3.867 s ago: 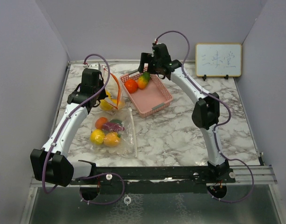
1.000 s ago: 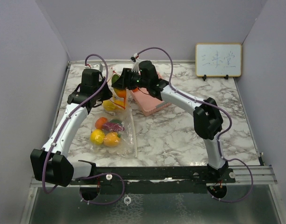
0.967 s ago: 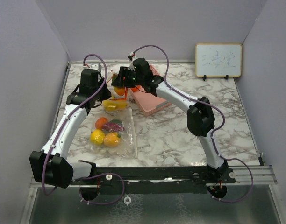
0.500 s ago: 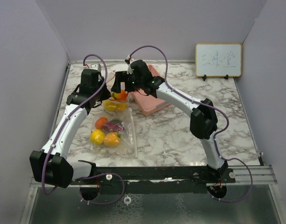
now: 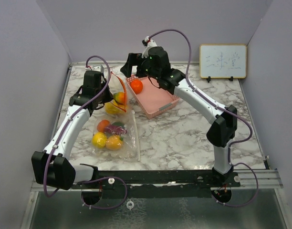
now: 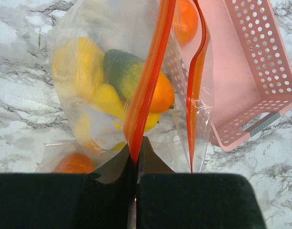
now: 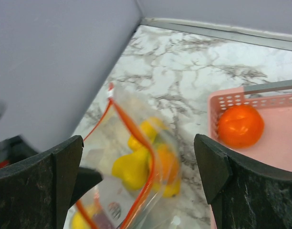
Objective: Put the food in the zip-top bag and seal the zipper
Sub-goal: Place the fake fruit in the zipper food storage bag, then pick up the fake fruit from the bin.
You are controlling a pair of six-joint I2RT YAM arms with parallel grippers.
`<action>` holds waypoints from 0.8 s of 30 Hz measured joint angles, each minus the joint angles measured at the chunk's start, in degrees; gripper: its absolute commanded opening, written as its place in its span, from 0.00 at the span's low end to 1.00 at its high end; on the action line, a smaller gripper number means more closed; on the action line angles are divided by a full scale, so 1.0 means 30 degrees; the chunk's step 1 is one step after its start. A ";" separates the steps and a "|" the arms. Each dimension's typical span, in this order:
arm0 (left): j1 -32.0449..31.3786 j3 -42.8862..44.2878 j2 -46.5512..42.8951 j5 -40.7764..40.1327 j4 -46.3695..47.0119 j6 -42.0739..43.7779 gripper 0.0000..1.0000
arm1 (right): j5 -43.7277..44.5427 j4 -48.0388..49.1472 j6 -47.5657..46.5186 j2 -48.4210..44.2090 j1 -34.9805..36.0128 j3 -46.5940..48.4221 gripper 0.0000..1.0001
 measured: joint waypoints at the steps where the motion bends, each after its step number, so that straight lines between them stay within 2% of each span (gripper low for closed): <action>1: 0.0000 0.0000 -0.0007 0.0000 0.0007 0.0029 0.00 | 0.0240 -0.0124 0.0015 0.0845 -0.0328 0.0379 1.00; 6: 0.0000 -0.0007 -0.0007 0.0000 0.0007 0.0175 0.00 | 0.1195 -0.0255 0.0182 0.4328 -0.1588 0.0692 1.00; 12: 0.0000 -0.0306 -0.0007 0.0007 0.0168 0.0401 0.00 | 0.1690 0.1137 -0.0066 0.6302 -0.2484 -0.0240 1.00; 17: 0.0000 -0.0539 -0.0007 0.0015 0.0277 0.0510 0.00 | 0.0954 0.2412 -0.0568 0.8123 -0.2361 0.1530 1.00; 24: 0.0000 -0.0561 -0.0007 0.0000 0.0270 0.0896 0.00 | 0.0546 0.2535 -0.0561 1.0557 -0.2222 0.3752 1.00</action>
